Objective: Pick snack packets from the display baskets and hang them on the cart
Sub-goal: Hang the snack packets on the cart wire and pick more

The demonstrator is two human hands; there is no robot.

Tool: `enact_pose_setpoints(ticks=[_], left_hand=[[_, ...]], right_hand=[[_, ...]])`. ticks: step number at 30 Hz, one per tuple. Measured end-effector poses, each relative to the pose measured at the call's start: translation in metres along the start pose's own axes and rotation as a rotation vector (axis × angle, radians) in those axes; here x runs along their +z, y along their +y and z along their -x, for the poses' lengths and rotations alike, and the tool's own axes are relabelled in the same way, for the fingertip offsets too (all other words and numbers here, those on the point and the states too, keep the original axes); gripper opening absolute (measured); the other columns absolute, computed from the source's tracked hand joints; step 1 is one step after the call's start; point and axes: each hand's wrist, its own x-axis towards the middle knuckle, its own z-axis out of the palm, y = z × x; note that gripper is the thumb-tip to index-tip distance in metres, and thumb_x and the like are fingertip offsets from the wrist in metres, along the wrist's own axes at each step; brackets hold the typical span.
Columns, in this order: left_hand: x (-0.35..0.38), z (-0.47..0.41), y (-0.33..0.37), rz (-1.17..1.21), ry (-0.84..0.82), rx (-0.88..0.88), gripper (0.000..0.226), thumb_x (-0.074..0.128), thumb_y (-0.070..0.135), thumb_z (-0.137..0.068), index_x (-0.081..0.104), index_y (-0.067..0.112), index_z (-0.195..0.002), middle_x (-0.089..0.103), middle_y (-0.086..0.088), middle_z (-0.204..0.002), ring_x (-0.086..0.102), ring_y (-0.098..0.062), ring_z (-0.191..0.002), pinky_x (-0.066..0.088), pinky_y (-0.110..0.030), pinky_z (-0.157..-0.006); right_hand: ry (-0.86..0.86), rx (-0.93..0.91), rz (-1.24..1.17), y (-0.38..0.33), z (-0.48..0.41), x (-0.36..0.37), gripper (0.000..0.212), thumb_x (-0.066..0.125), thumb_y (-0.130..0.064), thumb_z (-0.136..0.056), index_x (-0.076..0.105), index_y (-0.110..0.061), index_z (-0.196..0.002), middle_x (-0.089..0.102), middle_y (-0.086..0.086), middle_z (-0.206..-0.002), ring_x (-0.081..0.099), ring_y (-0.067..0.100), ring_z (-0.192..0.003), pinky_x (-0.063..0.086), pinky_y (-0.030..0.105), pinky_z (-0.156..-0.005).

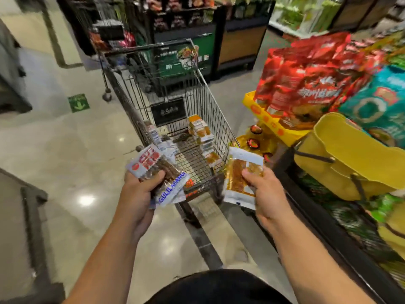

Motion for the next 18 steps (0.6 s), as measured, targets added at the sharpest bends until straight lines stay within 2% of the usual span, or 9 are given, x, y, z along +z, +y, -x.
enact_pose_setpoints(ticks=[4, 8, 11, 14, 16, 17, 18], left_hand=[[-0.008, -0.024, -0.002, 0.009, 0.068, -0.030, 0.052, 0.066, -0.003, -0.091, 0.048, 0.020, -0.134, 0.072, -0.008, -0.118, 0.075, -0.019, -0.087, 0.063, -0.036, -0.063], [0.006, -0.057, -0.005, -0.004, 0.081, -0.066, 0.044, 0.068, -0.002, -0.089, 0.058, 0.021, -0.124, 0.076, -0.008, -0.111, 0.075, -0.023, -0.087, 0.061, -0.033, -0.062], [0.017, -0.093, -0.006, -0.072, 0.076, -0.091, 0.041, 0.066, -0.004, -0.091, 0.059, 0.016, -0.126, 0.075, -0.011, -0.113, 0.075, -0.025, -0.090, 0.061, -0.034, -0.065], [0.032, -0.136, -0.004, -0.159, 0.096, -0.114, 0.047, 0.065, -0.008, -0.091, 0.057, 0.019, -0.128, 0.076, -0.007, -0.112, 0.075, -0.025, -0.096, 0.061, -0.035, -0.067], [0.046, -0.168, -0.004, -0.202, 0.128, -0.155, 0.050, 0.062, -0.012, -0.090, 0.054, 0.018, -0.129, 0.074, -0.009, -0.116, 0.073, -0.027, -0.103, 0.061, -0.037, -0.074], [0.055, -0.185, -0.004, -0.219, 0.145, -0.180, 0.049, 0.061, -0.013, -0.090, 0.053, 0.016, -0.129, 0.073, -0.010, -0.118, 0.071, -0.029, -0.106, 0.060, -0.040, -0.079], [0.062, -0.199, -0.004, -0.236, 0.160, -0.199, 0.048, 0.060, -0.015, -0.090, 0.053, 0.015, -0.127, 0.072, -0.012, -0.119, 0.070, -0.031, -0.107, 0.059, -0.042, -0.084]], right_hand=[[0.109, 0.026, 0.009, -0.008, -0.035, -0.010, 0.029, 0.064, -0.014, -0.095, 0.057, -0.015, -0.124, 0.074, 0.013, -0.110, 0.074, 0.029, -0.095, 0.060, 0.046, -0.080], [0.007, 0.069, 0.016, -0.019, -0.077, 0.005, 0.020, 0.063, -0.014, -0.096, 0.063, -0.017, -0.116, 0.076, 0.011, -0.106, 0.074, 0.030, -0.096, 0.060, 0.046, -0.082], [-0.049, 0.128, 0.013, -0.020, -0.124, 0.021, 0.023, 0.064, -0.015, -0.096, 0.065, -0.015, -0.118, 0.076, 0.013, -0.107, 0.073, 0.031, -0.099, 0.059, 0.047, -0.085], [-0.130, 0.194, 0.013, -0.023, -0.182, 0.037, 0.025, 0.065, -0.016, -0.095, 0.065, -0.013, -0.120, 0.077, 0.012, -0.104, 0.075, 0.028, -0.094, 0.060, 0.036, -0.071], [-0.176, 0.253, 0.025, -0.028, -0.224, 0.047, 0.021, 0.065, -0.015, -0.096, 0.065, -0.012, -0.116, 0.078, 0.008, -0.096, 0.076, 0.020, -0.083, 0.058, 0.027, -0.059], [-0.204, 0.294, 0.030, -0.030, -0.246, 0.051, 0.021, 0.064, -0.015, -0.096, 0.065, -0.009, -0.116, 0.078, 0.007, -0.094, 0.076, 0.018, -0.080, 0.058, 0.026, -0.058], [-0.236, 0.339, 0.036, -0.030, -0.266, 0.054, 0.025, 0.063, -0.017, -0.096, 0.066, -0.007, -0.119, 0.078, 0.008, -0.096, 0.075, 0.019, -0.084, 0.060, 0.029, -0.065]])
